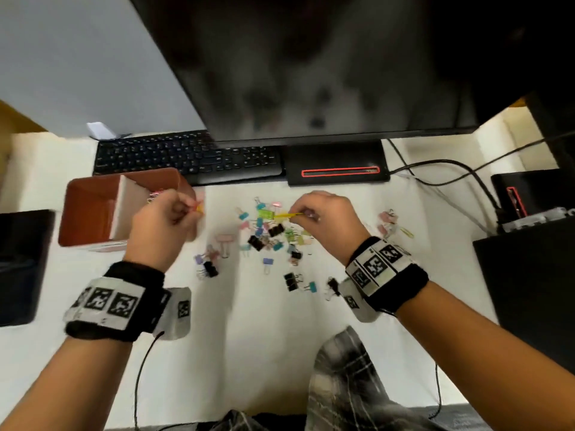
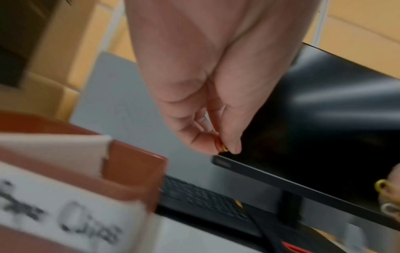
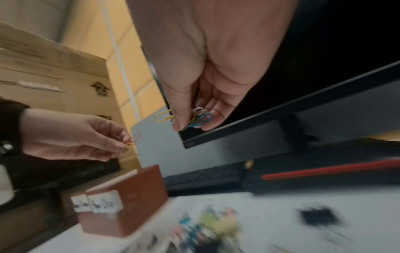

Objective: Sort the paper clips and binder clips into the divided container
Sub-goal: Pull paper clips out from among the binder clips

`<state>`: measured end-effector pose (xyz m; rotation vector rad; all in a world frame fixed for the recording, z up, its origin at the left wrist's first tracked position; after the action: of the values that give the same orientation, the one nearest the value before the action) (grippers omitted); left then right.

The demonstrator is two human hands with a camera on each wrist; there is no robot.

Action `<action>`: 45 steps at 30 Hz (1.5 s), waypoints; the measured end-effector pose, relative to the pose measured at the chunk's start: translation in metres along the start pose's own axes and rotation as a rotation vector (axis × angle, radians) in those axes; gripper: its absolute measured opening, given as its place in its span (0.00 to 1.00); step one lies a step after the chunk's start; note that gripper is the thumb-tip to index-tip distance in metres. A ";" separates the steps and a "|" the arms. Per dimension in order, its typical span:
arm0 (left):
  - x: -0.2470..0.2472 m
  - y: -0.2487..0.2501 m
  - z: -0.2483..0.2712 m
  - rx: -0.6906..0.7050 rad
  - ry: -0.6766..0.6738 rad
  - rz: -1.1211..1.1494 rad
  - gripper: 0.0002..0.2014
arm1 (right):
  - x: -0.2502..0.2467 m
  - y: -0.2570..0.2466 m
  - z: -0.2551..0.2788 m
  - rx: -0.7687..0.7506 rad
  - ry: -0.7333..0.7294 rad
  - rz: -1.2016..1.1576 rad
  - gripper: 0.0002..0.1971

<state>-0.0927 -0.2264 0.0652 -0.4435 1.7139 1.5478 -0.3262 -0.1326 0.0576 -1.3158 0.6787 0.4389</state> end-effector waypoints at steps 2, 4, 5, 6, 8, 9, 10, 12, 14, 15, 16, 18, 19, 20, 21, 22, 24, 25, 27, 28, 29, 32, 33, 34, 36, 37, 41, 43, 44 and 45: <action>-0.043 -0.024 -0.009 -0.018 0.047 -0.095 0.06 | 0.030 -0.049 -0.022 -0.059 -0.037 -0.060 0.02; -0.064 -0.048 -0.020 -0.048 0.050 -0.101 0.07 | 0.063 -0.093 -0.046 -0.100 -0.054 -0.076 0.02; -0.066 -0.060 -0.025 -0.076 0.037 -0.091 0.07 | 0.080 -0.110 -0.058 -0.108 -0.055 -0.076 0.02; -0.069 -0.074 -0.031 -0.104 0.026 -0.086 0.07 | 0.100 -0.126 -0.070 -0.100 -0.058 -0.090 0.03; -0.065 -0.096 -0.039 -0.154 -0.010 -0.124 0.07 | 0.135 -0.140 -0.089 -0.023 -0.091 -0.111 0.06; -0.061 -0.101 -0.042 -0.149 -0.042 -0.171 0.09 | 0.149 -0.141 -0.094 0.035 -0.117 -0.121 0.09; -0.060 -0.102 -0.044 -0.129 -0.065 -0.206 0.11 | 0.161 -0.140 -0.097 0.091 -0.149 -0.134 0.14; -0.061 -0.095 -0.044 -0.080 -0.070 -0.193 0.13 | 0.175 -0.140 -0.095 0.148 -0.199 -0.165 0.22; -0.062 -0.081 -0.041 -0.036 -0.045 -0.108 0.13 | 0.172 -0.140 -0.086 0.131 -0.194 -0.206 0.23; -0.060 -0.071 -0.038 -0.007 -0.037 -0.053 0.12 | 0.165 -0.138 -0.080 0.117 -0.178 -0.229 0.21; -0.055 -0.058 -0.033 0.036 -0.049 -0.002 0.11 | 0.155 -0.132 -0.071 0.103 -0.153 -0.239 0.19; -0.035 -0.031 -0.024 0.130 -0.107 0.076 0.08 | 0.129 -0.113 -0.049 0.067 -0.108 -0.204 0.13; -0.023 -0.019 -0.018 0.168 -0.147 0.099 0.07 | 0.115 -0.099 -0.037 0.049 -0.088 -0.177 0.10; -0.008 -0.007 -0.012 0.199 -0.195 0.112 0.07 | 0.100 -0.083 -0.023 0.043 -0.068 -0.148 0.08; 0.011 0.005 -0.006 0.222 -0.250 0.116 0.07 | 0.083 -0.059 -0.007 0.063 -0.050 -0.104 0.06; 0.028 0.017 0.001 0.243 -0.303 0.107 0.07 | 0.067 -0.035 0.008 0.095 -0.043 -0.049 0.06; 0.067 0.041 0.017 0.275 -0.395 0.104 0.07 | 0.030 0.019 0.041 0.171 -0.016 0.071 0.07; 0.086 0.050 0.024 0.279 -0.437 0.123 0.07 | 0.012 0.047 0.058 0.224 -0.001 0.119 0.08; 0.126 0.070 0.039 0.277 -0.520 0.137 0.09 | -0.023 0.102 0.092 0.352 0.011 0.203 0.09; 0.148 0.082 0.047 0.290 -0.553 0.109 0.10 | -0.037 0.129 0.110 0.407 0.001 0.251 0.10; 0.165 0.088 0.052 0.300 -0.577 0.064 0.12 | -0.044 0.149 0.124 0.442 -0.033 0.293 0.11; 0.219 0.112 0.069 0.291 -0.649 -0.009 0.18 | -0.045 0.193 0.162 0.482 -0.193 0.306 0.15; 0.238 0.118 0.075 0.270 -0.670 -0.019 0.20 | -0.043 0.204 0.173 0.479 -0.241 0.298 0.17; 0.252 0.122 0.078 0.245 -0.680 -0.029 0.21 | -0.038 0.210 0.179 0.472 -0.283 0.284 0.18; 0.281 0.129 0.087 0.198 -0.692 -0.057 0.23 | -0.032 0.223 0.186 0.475 -0.344 0.237 0.18; 0.291 0.131 0.090 0.183 -0.690 -0.082 0.25 | -0.028 0.225 0.187 0.464 -0.368 0.225 0.18; 0.327 0.134 0.101 0.148 -0.704 -0.204 0.34 | -0.013 0.229 0.184 0.396 -0.415 0.214 0.12; 0.334 0.134 0.100 0.141 -0.680 -0.244 0.35 | -0.009 0.230 0.179 0.366 -0.392 0.189 0.06; 0.335 0.134 0.099 0.142 -0.665 -0.254 0.34 | -0.009 0.230 0.177 0.360 -0.365 0.175 0.05; 0.336 0.135 0.097 0.141 -0.654 -0.262 0.31 | -0.010 0.231 0.174 0.354 -0.337 0.157 0.05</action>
<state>-0.3737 -0.0289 -0.0841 -0.0634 1.1877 1.1944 -0.4481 0.0868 -0.0862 -0.8323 0.5474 0.6203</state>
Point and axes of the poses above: each hand's wrist, its own z-axis away from the middle knuckle, its own x-axis out of the palm, y = z × x, the point moved 10 cm from there along -z, towards the middle knuckle, and after that the axes turned 6 degrees about x, right-handed, at the moved point
